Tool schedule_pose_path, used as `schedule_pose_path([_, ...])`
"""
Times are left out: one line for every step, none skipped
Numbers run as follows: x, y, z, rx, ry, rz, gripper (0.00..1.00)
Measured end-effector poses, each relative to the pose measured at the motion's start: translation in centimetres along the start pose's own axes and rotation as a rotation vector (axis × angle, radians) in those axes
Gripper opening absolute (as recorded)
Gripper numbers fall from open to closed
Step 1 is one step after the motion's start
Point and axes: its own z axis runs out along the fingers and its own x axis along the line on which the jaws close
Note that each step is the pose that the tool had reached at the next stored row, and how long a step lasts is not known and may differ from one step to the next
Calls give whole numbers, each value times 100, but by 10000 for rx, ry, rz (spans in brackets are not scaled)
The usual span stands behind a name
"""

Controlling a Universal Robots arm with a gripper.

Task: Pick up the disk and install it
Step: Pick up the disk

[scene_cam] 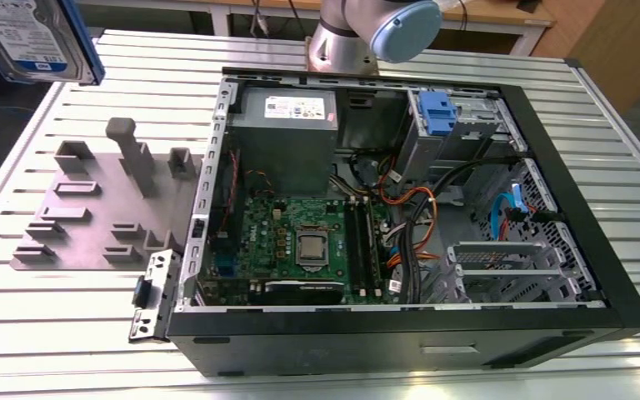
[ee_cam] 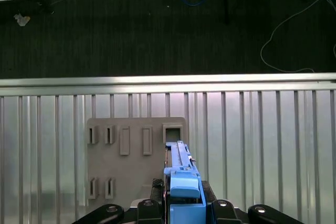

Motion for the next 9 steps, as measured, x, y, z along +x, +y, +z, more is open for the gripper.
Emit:
schedule_pose_path([0, 0, -13, 0, 0, 0, 37])
schedule_pose_path([0, 0, -25, 0, 0, 0, 37])
schedule_pose_path([0, 0, -37, -1, -1, 0, 37])
schedule_pose_path([0, 0, -48, 0, -1, -1, 37])
schedule_pose_path([-1, 0, -57, 1, -1, 0, 37])
schedule_pose_path([-1, 1, -68, 1, -1, 0, 37])
schedule_pose_path([-1, 1, -79, 1, -1, -1, 37])
schedule_pose_path([-1, 1, -90, 0, 0, 0, 37])
schedule_pose_path([-1, 1, -100, 1, -1, 0, 37])
